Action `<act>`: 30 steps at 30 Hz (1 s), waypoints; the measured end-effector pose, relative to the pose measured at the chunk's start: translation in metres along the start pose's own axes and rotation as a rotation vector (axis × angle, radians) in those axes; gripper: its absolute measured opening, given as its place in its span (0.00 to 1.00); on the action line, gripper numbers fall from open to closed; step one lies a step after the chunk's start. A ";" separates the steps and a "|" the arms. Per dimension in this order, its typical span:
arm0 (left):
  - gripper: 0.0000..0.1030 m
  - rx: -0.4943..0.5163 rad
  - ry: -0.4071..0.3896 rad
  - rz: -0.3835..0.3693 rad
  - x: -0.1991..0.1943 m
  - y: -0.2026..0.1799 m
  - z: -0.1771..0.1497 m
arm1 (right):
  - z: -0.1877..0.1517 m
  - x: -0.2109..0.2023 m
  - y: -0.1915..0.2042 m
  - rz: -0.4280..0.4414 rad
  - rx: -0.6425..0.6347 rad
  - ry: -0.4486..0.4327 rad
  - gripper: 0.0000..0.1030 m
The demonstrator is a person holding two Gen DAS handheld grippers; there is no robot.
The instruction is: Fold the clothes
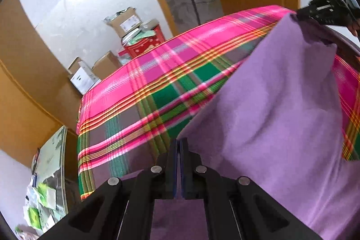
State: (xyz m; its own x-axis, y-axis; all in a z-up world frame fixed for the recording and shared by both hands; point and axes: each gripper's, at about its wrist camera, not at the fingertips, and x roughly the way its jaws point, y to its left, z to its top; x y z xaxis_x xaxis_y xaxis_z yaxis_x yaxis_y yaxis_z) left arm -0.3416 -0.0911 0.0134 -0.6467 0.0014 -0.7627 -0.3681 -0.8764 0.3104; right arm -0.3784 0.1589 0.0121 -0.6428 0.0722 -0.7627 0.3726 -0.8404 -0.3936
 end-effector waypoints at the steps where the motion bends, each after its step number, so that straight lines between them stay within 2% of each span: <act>1: 0.02 -0.011 0.004 -0.006 0.002 0.001 0.001 | 0.001 0.004 0.001 -0.001 0.001 0.001 0.07; 6: 0.00 -0.027 0.017 0.020 0.013 0.006 0.002 | 0.003 0.022 0.005 -0.011 -0.007 0.021 0.08; 13: 0.02 -0.057 0.017 -0.036 0.009 0.004 -0.006 | -0.001 0.029 0.004 0.013 0.021 0.031 0.08; 15: 0.02 -0.067 0.018 -0.052 0.004 0.004 -0.008 | -0.002 0.026 0.004 0.014 0.027 0.025 0.12; 22: 0.08 -0.127 -0.009 -0.074 -0.034 0.004 -0.020 | -0.009 -0.019 -0.001 0.015 0.064 -0.034 0.19; 26: 0.10 -0.132 -0.029 -0.084 -0.065 -0.003 -0.033 | -0.025 -0.057 -0.009 0.013 0.106 -0.074 0.20; 30: 0.10 -0.140 -0.043 -0.100 -0.102 -0.015 -0.055 | -0.045 -0.094 -0.014 0.047 0.165 -0.112 0.23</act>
State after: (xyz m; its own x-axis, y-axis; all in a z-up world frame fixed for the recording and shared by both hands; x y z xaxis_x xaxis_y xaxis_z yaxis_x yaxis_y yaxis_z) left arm -0.2337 -0.1048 0.0551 -0.6406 0.1098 -0.7600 -0.3376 -0.9292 0.1502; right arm -0.2932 0.1879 0.0657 -0.7008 -0.0214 -0.7130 0.2952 -0.9187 -0.2626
